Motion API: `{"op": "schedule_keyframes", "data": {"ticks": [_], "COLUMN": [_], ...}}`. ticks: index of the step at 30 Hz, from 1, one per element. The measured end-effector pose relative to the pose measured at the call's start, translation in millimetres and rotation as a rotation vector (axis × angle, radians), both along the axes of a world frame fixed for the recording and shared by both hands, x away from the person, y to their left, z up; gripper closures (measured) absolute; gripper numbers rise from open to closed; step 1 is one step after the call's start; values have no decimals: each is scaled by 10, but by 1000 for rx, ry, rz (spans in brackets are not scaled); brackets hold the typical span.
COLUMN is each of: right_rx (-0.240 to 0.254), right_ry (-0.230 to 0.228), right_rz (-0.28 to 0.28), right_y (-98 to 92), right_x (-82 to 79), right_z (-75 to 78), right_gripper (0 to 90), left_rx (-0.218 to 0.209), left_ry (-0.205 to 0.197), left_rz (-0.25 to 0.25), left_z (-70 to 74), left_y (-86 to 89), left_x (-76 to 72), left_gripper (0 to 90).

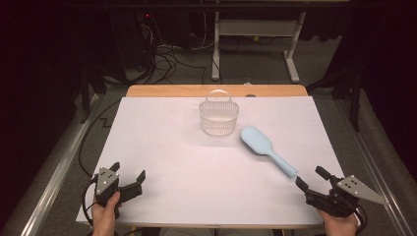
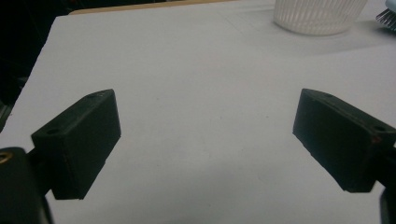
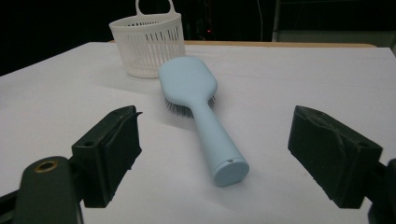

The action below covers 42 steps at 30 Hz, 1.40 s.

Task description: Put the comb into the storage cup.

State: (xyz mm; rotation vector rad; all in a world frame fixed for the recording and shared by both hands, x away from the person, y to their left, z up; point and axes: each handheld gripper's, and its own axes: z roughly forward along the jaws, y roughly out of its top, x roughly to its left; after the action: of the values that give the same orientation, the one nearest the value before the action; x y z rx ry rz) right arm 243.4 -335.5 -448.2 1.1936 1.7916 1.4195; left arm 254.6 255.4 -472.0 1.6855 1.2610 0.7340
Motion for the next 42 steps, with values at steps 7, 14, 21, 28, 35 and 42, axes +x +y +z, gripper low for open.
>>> {"op": "schedule_keyframes", "data": {"ticks": [7,14,21,28,35,42], "right_rx": [9,4,15,9,1,-8], "right_ry": [-8,1,6,0,-9,-10], "right_rz": [3,13,16,32,43,56], "right_y": [-10,9,16,72,119,162], "right_x": [-16,3,26,90,146,186], "right_z": [11,14,16,34,52,53], "right_gripper": [171,171,170,170,170,170], "left_rx": [1,2,0,5,7,6], "left_ry": [-3,-1,-5,-6,-7,-7], "left_rz": [-3,-11,-12,-11,-12,-8], "left_z": [0,-1,1,1,-3,-9], "left_y": [-8,-16,-17,-19,-26,-28], "left_x": [-2,-3,-6,-4,0,4], "left_gripper": [105,105,106,117,119,122]}}
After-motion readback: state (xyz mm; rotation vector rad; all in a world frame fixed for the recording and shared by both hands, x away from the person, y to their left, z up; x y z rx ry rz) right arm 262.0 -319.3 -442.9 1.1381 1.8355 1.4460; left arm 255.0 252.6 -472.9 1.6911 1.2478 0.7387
